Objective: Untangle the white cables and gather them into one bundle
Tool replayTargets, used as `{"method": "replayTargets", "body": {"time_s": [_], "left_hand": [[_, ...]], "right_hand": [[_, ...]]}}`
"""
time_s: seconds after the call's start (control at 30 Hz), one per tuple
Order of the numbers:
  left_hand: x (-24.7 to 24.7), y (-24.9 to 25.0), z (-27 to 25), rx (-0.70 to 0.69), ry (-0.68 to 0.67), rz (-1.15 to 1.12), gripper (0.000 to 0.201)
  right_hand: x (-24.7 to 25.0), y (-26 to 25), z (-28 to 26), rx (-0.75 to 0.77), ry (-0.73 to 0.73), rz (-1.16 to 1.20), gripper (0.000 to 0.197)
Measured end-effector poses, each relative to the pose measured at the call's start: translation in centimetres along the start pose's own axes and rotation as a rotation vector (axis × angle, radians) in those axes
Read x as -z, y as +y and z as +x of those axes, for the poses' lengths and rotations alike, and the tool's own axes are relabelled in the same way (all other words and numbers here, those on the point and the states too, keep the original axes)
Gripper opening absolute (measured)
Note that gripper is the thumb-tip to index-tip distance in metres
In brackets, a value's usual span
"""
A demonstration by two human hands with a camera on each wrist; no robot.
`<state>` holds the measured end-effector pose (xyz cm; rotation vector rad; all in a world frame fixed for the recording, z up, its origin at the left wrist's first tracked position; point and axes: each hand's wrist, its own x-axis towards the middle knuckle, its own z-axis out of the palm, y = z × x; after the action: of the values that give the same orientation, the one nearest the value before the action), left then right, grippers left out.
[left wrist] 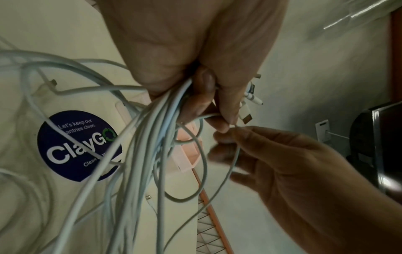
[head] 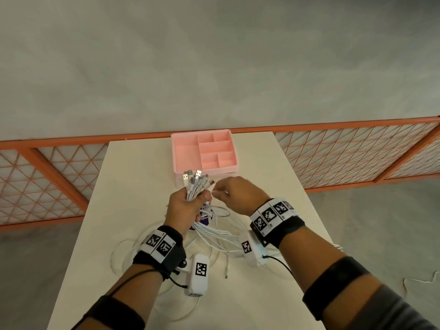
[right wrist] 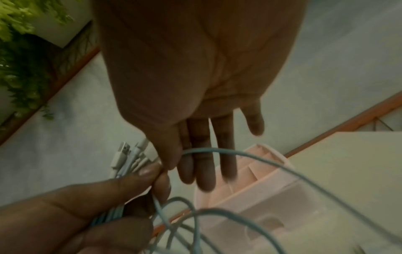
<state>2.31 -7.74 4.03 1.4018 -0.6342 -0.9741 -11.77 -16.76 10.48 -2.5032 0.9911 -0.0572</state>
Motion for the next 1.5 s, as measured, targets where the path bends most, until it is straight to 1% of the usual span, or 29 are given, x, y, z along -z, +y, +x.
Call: {"method": "replayTargets", "body": {"time_s": [0.03, 0.07, 0.1, 0.17, 0.23, 0.3, 0.43, 0.5, 0.53, 0.6, 0.63, 0.67, 0.7, 0.77, 0.83, 0.87, 0.97, 1.07, 1.13, 1.2, 1.27, 1.33, 1.4, 1.5], "left_hand": [[0.1, 0.1, 0.0, -0.003, -0.003, -0.012, 0.005], [0.2, 0.3, -0.1, -0.005, -0.013, -0.027, 0.003], [0.4, 0.4, -0.1, -0.009, -0.023, -0.035, 0.005], [0.7, 0.3, -0.1, 0.004, -0.039, -0.036, 0.01], [1.0, 0.1, 0.0, 0.025, -0.034, -0.021, 0.009], [1.1, 0.0, 0.1, 0.033, -0.026, -0.017, 0.009], [0.6, 0.4, 0.4, 0.005, -0.036, 0.014, 0.008], [0.3, 0.5, 0.3, 0.002, -0.022, 0.027, 0.008], [0.3, 0.3, 0.3, 0.007, 0.001, 0.027, 0.007], [0.4, 0.1, 0.3, 0.013, 0.04, 0.035, 0.007], [0.4, 0.1, 0.3, 0.016, 0.049, 0.049, 0.008], [0.4, 0.1, 0.3, 0.017, 0.056, 0.061, 0.008], [0.3, 0.1, 0.4, 0.021, 0.061, 0.066, 0.009], [0.1, 0.2, 0.5, 0.025, 0.065, 0.064, 0.008], [-0.1, 0.3, 0.6, 0.026, 0.063, 0.078, 0.007], [-0.2, 0.3, 0.5, 0.019, 0.059, 0.087, 0.007], [-0.3, 0.7, 0.1, 0.004, 0.052, 0.08, 0.007], [-0.2, 0.8, -0.1, -0.024, 0.047, 0.035, 0.011], [0.0, 0.1, 0.0, -0.034, 0.035, 0.092, 0.012], [0.3, -0.3, -0.2, 0.002, 0.045, 0.121, 0.014], [0.6, -0.4, -0.2, 0.037, 0.072, 0.069, 0.014], [0.8, 0.0, -0.1, 0.034, 0.079, 0.034, 0.015], [0.9, 0.6, -0.1, 0.027, 0.075, 0.022, 0.015], [0.9, 0.9, -0.1, 0.021, 0.073, -0.009, 0.014]], "right_hand": [[-0.1, -0.2, 0.1, -0.017, -0.023, 0.101, 0.024], [-0.1, -0.4, 0.1, -0.016, -0.012, 0.198, 0.024], [0.2, -0.7, 0.2, 0.002, 0.016, 0.276, 0.023], [1.3, -1.3, 0.2, 0.035, 0.107, 0.402, 0.02], [2.6, -1.9, 0.4, 0.032, 0.241, 0.523, 0.02], [3.6, -2.3, 0.8, 0.026, 0.338, 0.598, 0.021], [4.0, -2.5, 1.0, 0.002, 0.368, 0.662, 0.023], [4.1, -2.2, 1.1, -0.055, 0.328, 0.623, 0.024], [4.1, -1.8, 1.1, -0.101, 0.288, 0.544, 0.024], [3.8, -0.8, 1.1, -0.192, 0.192, 0.25, 0.028], [3.5, -0.5, 1.0, -0.196, 0.157, 0.11, 0.034], [3.2, -0.4, 0.9, -0.161, 0.13, 0.03, 0.041], [2.8, -0.5, 0.8, -0.105, 0.112, 0.011, 0.044], [2.2, -1.0, 0.5, -0.03, 0.071, 0.037, 0.033], [1.8, -1.0, 0.8, -0.042, 0.026, 0.048, 0.021], [1.8, -1.0, 0.9, -0.053, 0.022, 0.054, 0.02], [2.0, -1.5, 1.0, -0.022, 0.044, 0.149, 0.027], [2.2, -2.6, 0.9, -0.002, 0.133, 0.37, 0.027], [2.8, -3.4, 1.1, -0.022, 0.246, 0.56, 0.022], [3.6, -4.1, 1.2, -0.029, 0.349, 0.685, 0.019], [4.2, -4.4, 1.3, -0.025, 0.402, 0.712, 0.018], [4.5, -4.1, 1.2, -0.04, 0.451, 0.726, 0.018], [4.6, -3.4, 1.3, -0.077, 0.505, 0.79, 0.018], [4.9, -2.5, 1.1, -0.118, 0.566, 0.856, 0.024]]}}
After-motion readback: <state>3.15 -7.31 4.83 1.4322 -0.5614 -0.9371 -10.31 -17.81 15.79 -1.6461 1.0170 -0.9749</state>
